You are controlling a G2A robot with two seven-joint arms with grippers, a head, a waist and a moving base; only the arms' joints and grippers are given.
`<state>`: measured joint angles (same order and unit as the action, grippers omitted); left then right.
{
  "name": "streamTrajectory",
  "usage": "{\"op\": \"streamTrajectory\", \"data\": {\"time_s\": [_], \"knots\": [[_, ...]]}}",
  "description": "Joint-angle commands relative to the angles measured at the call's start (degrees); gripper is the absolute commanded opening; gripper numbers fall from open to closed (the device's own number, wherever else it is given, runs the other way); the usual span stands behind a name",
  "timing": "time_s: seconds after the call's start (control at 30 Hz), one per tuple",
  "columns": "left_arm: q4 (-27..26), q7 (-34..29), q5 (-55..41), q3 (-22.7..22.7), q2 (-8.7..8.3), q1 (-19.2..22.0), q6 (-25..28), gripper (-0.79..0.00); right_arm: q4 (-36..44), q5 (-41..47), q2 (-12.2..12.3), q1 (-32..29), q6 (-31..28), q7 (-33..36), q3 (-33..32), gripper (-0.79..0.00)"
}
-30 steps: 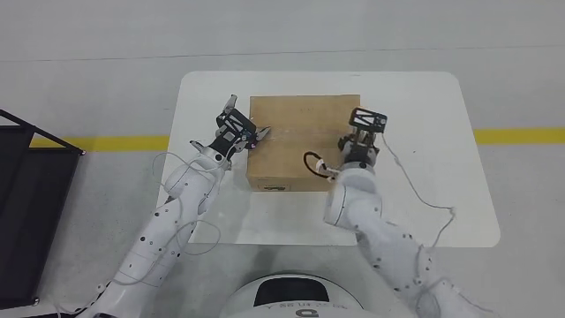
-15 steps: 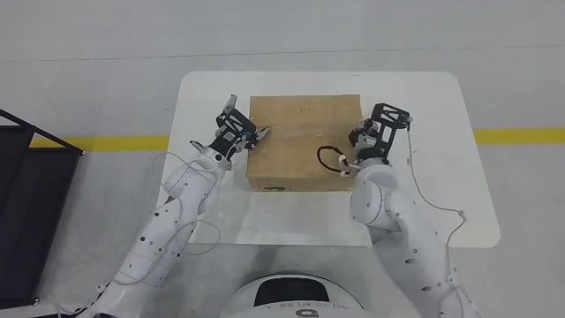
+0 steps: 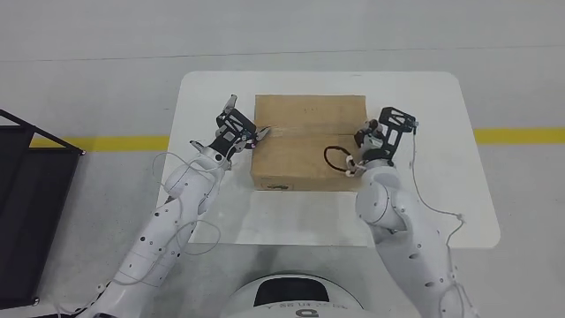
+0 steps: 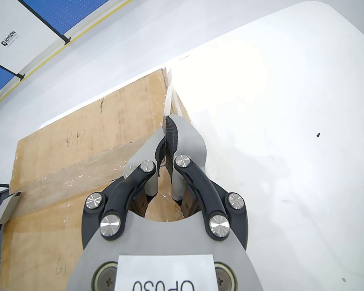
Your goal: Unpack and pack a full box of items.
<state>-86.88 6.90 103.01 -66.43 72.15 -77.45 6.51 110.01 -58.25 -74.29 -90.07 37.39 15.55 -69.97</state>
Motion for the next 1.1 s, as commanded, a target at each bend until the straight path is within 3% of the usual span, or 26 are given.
{"op": "streamTrajectory", "data": {"time_s": [0.0, 0.37, 0.67, 0.93, 1.07], "knots": [[0.0, 0.0, 0.0, 0.0, 0.0, 0.0, 0.0, 0.0, 1.5, 0.3, 0.0, -1.7, -0.5, -1.7, -0.5, -0.785], [0.0, 0.0, 0.0, 0.0, 0.0, 0.0, 0.0, 0.0, 7.9, -2.1, -0.1, -9.9, -3.2, -9.5, -1.2, -0.785], [0.0, 0.0, 0.0, 0.0, 0.0, 0.0, 0.0, 0.0, 3.5, -2.3, -0.6, -6.3, -2.1, -5.2, -1.7, -0.702], [0.0, 0.0, 0.0, 0.0, 0.0, 0.0, 0.0, 0.0, 3.7, -2.9, -0.9, -6.9, -1.0, -5.7, -1.8, -0.606], [0.0, 0.0, 0.0, 0.0, 0.0, 0.0, 0.0, 0.0, 4.3, -3.1, -1.1, -8.1, -0.1, -6.5, -2.7, -0.637]]}}
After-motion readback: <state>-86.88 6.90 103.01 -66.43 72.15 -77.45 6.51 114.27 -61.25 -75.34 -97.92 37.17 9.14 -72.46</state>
